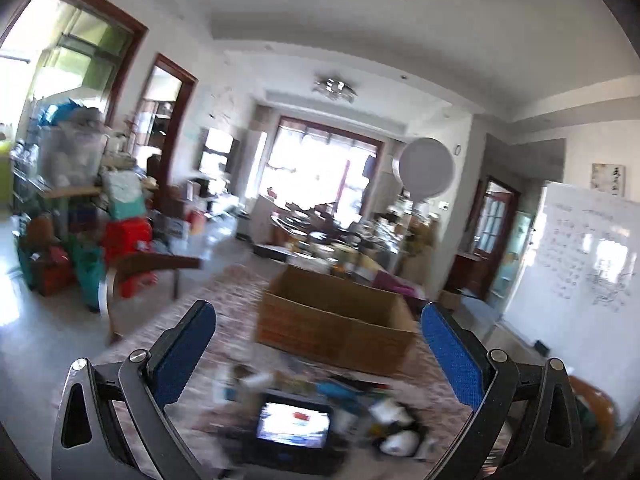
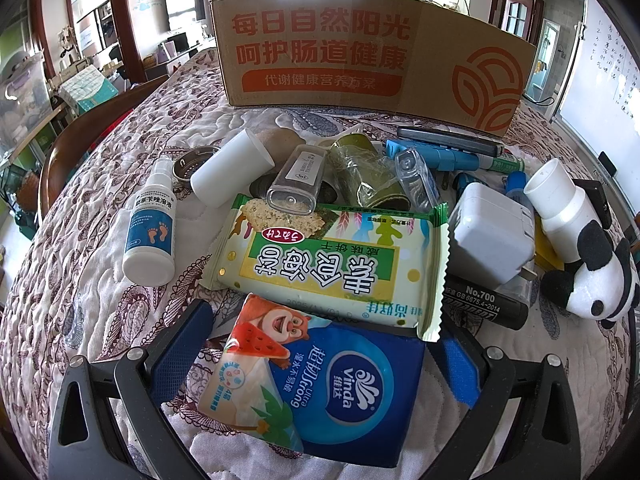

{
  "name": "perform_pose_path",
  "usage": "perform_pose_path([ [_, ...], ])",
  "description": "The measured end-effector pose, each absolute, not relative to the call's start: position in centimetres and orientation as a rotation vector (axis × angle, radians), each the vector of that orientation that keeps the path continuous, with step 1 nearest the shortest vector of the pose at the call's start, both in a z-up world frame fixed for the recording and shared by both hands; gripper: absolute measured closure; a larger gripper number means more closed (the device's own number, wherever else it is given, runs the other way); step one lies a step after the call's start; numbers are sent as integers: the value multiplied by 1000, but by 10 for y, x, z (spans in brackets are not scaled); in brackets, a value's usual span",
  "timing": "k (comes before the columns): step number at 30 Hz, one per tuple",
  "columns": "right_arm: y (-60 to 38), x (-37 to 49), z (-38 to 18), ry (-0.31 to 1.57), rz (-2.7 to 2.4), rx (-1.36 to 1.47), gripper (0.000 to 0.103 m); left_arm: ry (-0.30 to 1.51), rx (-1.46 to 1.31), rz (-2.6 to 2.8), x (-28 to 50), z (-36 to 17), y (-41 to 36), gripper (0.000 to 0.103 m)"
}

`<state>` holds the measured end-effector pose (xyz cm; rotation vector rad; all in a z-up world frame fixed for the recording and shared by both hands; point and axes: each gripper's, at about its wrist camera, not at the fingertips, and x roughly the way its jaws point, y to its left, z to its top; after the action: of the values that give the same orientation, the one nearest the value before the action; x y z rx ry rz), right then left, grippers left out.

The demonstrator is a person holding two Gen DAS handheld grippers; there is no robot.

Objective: Organize objects

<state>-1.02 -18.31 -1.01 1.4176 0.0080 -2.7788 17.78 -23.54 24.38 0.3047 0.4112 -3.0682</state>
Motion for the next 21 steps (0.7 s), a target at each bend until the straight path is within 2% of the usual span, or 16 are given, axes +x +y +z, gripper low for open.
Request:
perform_pose_path([
  [3, -183, -10, -10, 8, -2779, 1418, 0, 416, 249, -3085, 194, 243, -273, 0],
  [6, -183, -11, -10, 8, -2779, 1418, 0, 586, 225, -3156, 200, 222, -327, 0],
  [9, -184, -11, -11, 8, -2779, 1418, 0, 713, 346, -3062, 202, 189, -385, 0],
  [13, -182, -8, -7, 12, -2782, 1414, 0, 629, 495, -2934, 190, 146, -418, 0],
  [15, -180, -6, -3, 15, -2791, 1420, 0, 643, 608, -2925, 180, 126, -424, 0],
  [18, -181, -9, -6, -8, -2799, 1423, 0, 683, 740, -2925, 168, 96, -421, 0],
  [21, -184, -9, -7, -5, -2799, 1423, 0, 619, 823, -2886, 154, 71, -405, 0],
])
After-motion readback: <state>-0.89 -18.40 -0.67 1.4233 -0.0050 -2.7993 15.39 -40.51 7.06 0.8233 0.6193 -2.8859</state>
